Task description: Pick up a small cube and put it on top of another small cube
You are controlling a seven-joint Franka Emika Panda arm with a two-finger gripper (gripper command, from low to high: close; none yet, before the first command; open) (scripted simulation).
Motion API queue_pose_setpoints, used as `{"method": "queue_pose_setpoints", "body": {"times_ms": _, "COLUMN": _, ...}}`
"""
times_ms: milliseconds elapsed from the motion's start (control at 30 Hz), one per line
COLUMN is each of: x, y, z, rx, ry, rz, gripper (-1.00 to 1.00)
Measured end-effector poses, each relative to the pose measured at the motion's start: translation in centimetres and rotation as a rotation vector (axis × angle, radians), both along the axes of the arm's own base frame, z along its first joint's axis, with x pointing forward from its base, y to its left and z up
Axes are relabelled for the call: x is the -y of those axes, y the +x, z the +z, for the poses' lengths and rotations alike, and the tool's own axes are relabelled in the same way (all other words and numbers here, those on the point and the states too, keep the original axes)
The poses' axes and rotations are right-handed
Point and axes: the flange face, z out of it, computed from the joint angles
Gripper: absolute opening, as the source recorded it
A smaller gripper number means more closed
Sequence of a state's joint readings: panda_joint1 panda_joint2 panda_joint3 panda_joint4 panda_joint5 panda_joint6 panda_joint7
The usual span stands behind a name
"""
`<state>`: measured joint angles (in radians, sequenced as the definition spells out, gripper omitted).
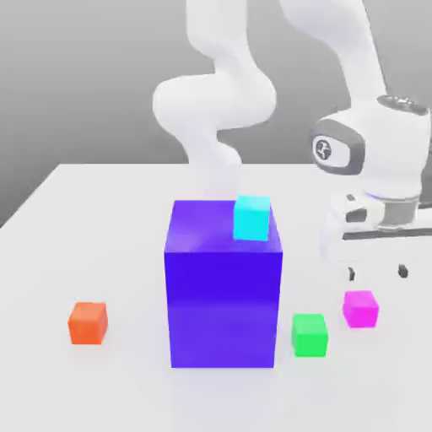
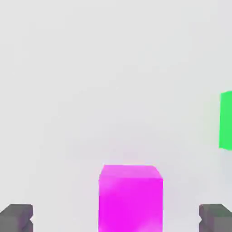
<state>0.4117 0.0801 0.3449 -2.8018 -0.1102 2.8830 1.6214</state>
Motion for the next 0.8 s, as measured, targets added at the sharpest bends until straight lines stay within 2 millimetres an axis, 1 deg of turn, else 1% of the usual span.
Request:
{"method": "queue_pose_setpoints", "body": {"times_ms": 233, "x": 0.0, "y": -0.2, "z": -5.2, "rx": -0.003, "ry": -0.004, "rz": -0.001, "gripper": 0.00}}
{"method": "queue_pose_setpoints", "body": {"times_ms": 267, "x": 0.1, "y": -0.3, "z": -5.8, "rx": -0.005, "ry": -0.004, "rz": -0.002, "gripper": -1.00}}
{"method": "queue_pose_setpoints", "body": {"times_ms": 433, "x": 0.1, "y": -0.3, "z": -5.8, "rx": -0.003, "ry": -0.002, "rz": -0.002, "gripper": -1.00}}
{"method": "queue_pose_setpoints", "body": {"times_ms": 467, "x": 0.1, "y": -0.4, "z": -6.1, "rx": -0.005, "ry": -0.002, "rz": -0.003, "gripper": -1.00}}
{"method": "queue_pose_setpoints", "body": {"times_ms": 500, "x": 0.1, "y": -0.3, "z": -5.8, "rx": -0.003, "ry": -0.003, "rz": -0.002, "gripper": -1.00}}
{"method": "queue_pose_setpoints", "body": {"times_ms": 667, "x": -0.1, "y": 0.0, "z": -2.5, "rx": 0.003, "ry": -0.003, "rz": 0.000, "gripper": -1.00}}
{"method": "queue_pose_setpoints", "body": {"times_ms": 800, "x": 0.1, "y": -0.3, "z": 0.1, "rx": -0.003, "ry": -0.004, "rz": -0.007, "gripper": -1.00}}
